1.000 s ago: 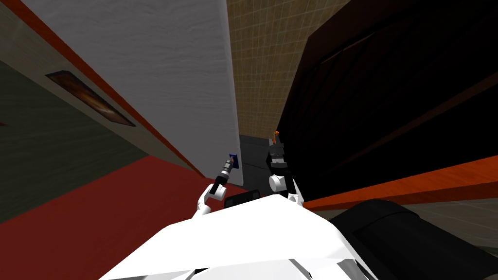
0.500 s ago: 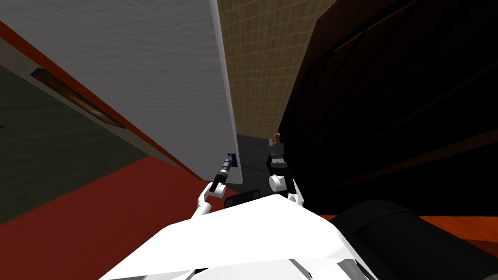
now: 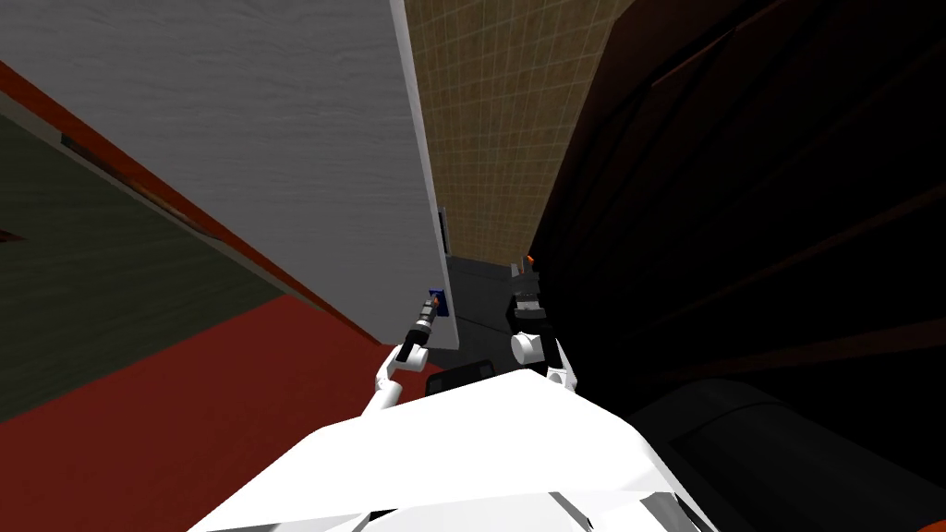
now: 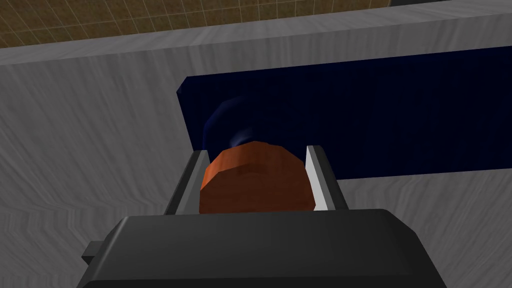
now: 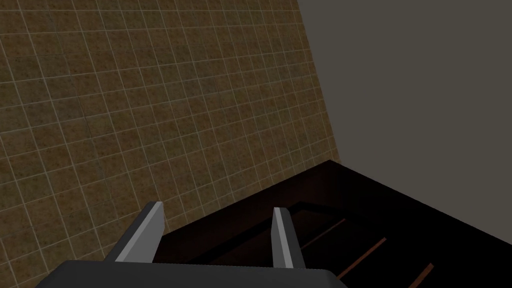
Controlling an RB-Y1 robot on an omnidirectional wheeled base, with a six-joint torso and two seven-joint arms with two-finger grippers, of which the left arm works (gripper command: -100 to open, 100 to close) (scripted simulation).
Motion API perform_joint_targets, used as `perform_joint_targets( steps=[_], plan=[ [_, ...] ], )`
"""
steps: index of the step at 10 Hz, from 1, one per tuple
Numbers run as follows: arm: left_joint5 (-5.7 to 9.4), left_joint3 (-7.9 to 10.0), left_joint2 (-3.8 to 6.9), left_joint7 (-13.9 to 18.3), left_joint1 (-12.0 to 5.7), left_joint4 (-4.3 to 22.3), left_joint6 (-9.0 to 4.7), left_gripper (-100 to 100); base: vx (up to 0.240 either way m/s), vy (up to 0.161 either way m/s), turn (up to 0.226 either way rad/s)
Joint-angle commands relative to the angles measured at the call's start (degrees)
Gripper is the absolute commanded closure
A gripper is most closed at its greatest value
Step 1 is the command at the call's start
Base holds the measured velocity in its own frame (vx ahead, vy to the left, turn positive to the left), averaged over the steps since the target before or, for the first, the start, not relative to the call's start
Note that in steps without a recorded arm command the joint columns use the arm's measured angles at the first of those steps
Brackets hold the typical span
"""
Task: Push the door open
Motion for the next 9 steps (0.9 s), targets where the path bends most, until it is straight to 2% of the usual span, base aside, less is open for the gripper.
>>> perform_joint_targets(
  steps=[1, 9],
  plan=[
    [0.07, 2.10, -0.26, -0.56, -0.88, 0.34, -0.20, 100, 0.091, -0.104, 0.085],
    [-0.02, 7.27, -2.95, -2.50, -2.99, 3.29, -0.09, 100, 0.092, -0.095, 0.054]
  ],
)
